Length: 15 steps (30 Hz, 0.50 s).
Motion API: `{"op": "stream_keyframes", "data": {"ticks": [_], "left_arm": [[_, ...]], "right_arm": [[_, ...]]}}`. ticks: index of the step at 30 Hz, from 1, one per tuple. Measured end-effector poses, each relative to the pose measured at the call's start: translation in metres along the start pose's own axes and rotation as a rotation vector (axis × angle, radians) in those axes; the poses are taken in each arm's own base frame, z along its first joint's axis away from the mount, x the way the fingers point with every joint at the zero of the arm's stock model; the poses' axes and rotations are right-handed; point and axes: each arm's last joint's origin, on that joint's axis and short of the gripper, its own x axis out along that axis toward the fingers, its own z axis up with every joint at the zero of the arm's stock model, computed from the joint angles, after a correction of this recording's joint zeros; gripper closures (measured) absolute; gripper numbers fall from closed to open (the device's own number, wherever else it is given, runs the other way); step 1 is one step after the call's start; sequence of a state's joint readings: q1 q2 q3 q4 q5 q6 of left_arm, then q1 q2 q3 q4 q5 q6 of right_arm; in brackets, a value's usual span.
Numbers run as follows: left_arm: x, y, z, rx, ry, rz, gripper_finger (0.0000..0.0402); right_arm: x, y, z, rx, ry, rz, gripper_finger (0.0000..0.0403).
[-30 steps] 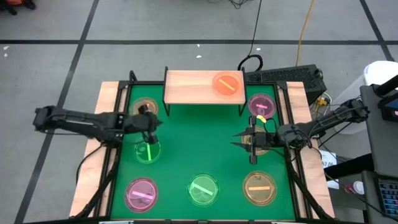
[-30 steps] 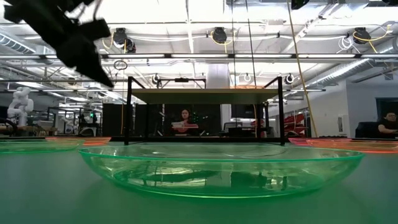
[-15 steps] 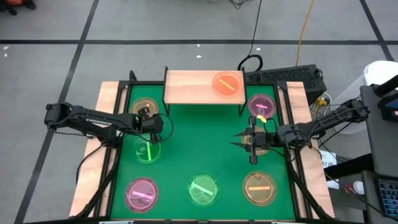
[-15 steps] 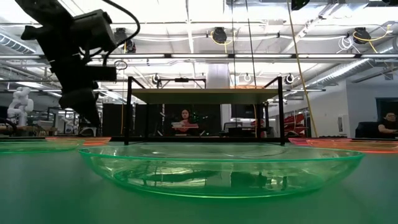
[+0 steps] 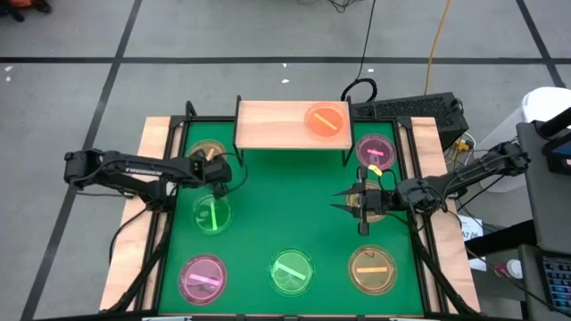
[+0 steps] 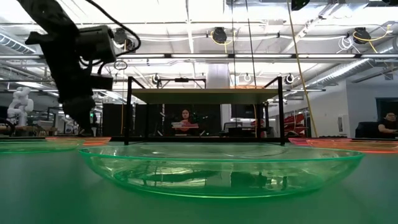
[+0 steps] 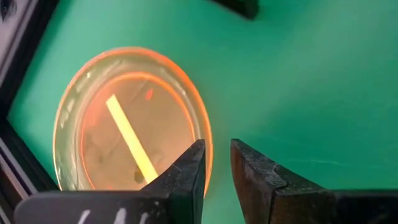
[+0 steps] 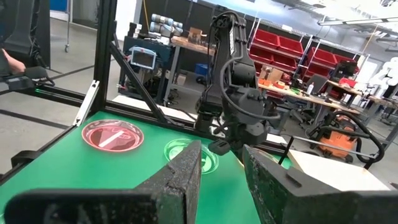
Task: Place and stack plates onto a shelf
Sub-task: Stack the orange plate on top of the orange plate on the shelf
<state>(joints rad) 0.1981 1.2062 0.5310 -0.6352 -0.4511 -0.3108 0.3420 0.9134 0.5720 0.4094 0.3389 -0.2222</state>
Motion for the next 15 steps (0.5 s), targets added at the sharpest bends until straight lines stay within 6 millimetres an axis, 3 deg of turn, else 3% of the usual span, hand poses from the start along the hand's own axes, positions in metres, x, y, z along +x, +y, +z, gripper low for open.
{"op": "stream_keyframes", "data": {"ticks": [15], "left_arm": [[0.023,0.006,-0.019,-0.032,0.057,0.028,0.0319]], "right_arm": [[0.0,0.0,0.0,0.0,0.003,0.0,0.0298]]}}
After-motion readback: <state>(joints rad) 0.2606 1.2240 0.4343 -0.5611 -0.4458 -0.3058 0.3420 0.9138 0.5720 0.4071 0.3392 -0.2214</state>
